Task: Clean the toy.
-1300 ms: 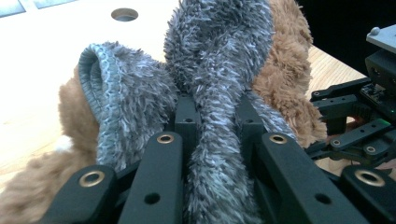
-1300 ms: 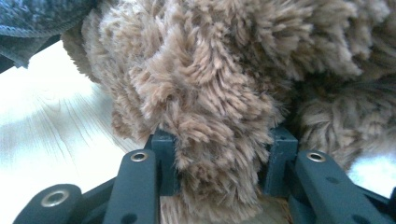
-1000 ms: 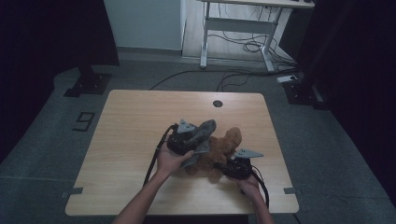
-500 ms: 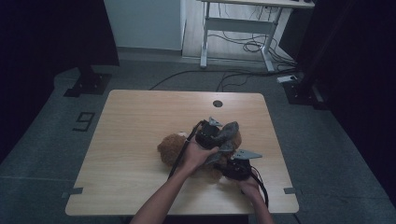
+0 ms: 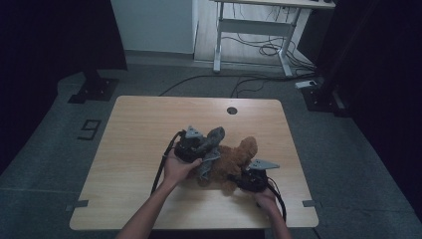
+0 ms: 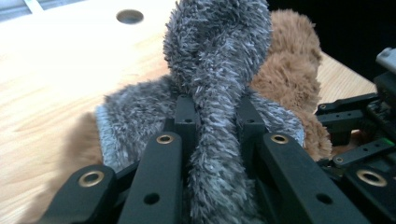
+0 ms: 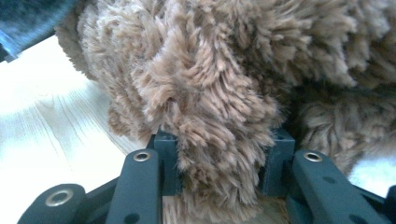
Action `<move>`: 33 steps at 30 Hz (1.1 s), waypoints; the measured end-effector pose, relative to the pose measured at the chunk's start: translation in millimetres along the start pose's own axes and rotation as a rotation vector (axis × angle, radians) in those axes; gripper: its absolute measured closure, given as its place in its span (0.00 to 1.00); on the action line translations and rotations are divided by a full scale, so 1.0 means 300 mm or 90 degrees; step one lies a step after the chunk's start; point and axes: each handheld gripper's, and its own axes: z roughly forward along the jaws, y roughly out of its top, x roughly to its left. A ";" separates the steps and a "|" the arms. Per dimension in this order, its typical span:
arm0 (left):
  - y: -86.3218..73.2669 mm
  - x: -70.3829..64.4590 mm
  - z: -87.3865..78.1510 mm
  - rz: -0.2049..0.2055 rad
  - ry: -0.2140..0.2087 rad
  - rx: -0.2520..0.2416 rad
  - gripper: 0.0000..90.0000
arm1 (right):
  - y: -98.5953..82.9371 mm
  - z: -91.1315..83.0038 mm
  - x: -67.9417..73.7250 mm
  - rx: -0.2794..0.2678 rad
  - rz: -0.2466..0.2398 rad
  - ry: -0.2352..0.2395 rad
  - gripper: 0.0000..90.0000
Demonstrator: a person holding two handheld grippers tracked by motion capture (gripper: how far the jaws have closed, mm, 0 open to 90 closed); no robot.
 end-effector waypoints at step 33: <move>-0.009 0.006 0.001 -0.003 -0.023 0.026 0.84 | -0.004 0.000 -0.007 -0.003 0.013 0.002 0.66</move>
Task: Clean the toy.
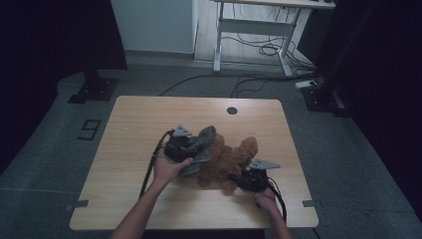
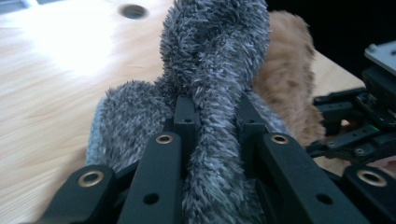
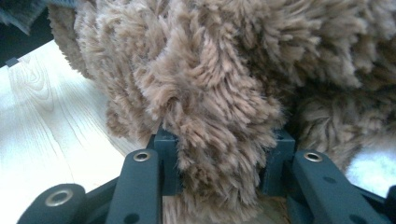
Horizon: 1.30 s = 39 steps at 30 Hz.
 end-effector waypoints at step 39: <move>-0.373 0.274 -0.093 -0.162 0.032 0.030 0.84 | -0.001 0.005 -0.001 -0.003 -0.006 -0.005 0.67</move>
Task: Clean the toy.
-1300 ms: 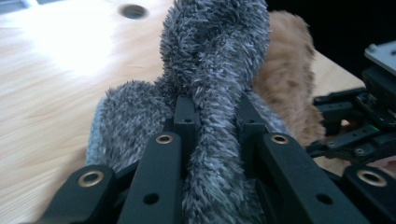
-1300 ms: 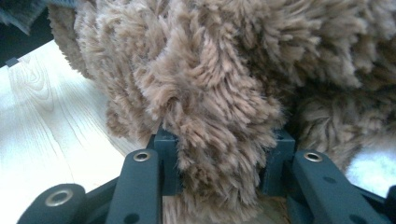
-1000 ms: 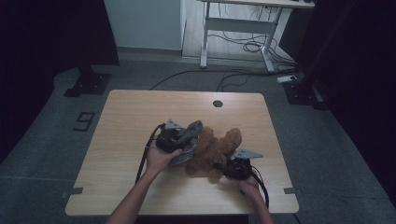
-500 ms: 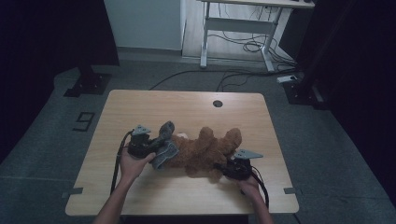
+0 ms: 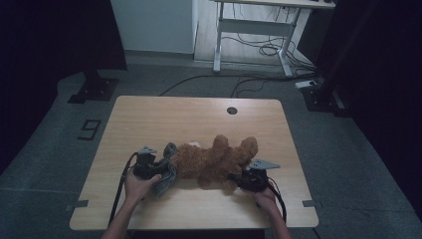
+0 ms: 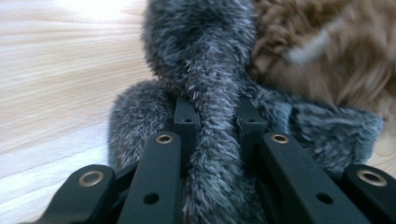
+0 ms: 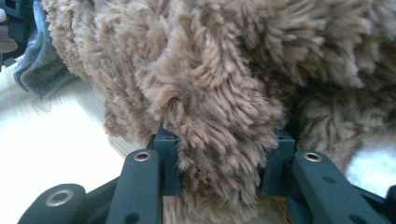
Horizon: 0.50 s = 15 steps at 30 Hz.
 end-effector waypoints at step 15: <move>0.163 0.072 0.085 -0.024 0.024 -0.040 0.85 | 0.091 0.098 -0.057 0.005 -0.060 -0.068 0.70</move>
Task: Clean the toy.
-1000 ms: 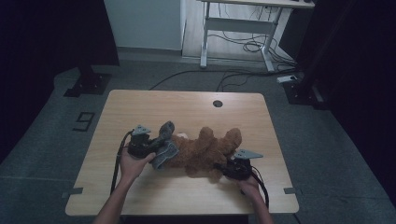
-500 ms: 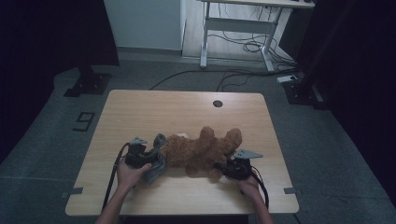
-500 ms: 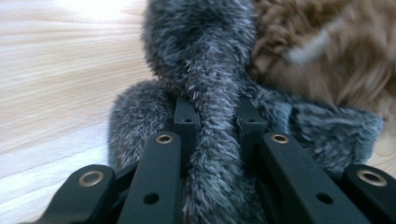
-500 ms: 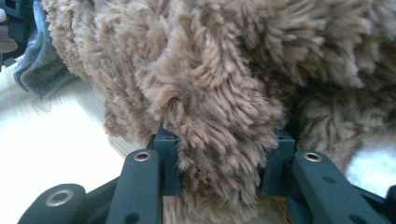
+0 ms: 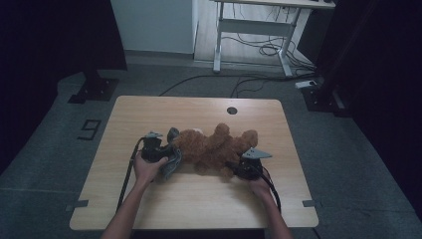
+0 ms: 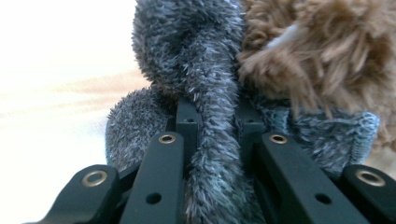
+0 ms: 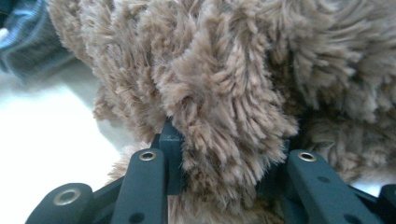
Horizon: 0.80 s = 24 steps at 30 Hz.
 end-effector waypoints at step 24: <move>0.234 -0.270 -0.067 0.112 -0.073 -0.057 0.84 | -0.040 -0.031 0.003 0.003 -0.021 0.009 0.69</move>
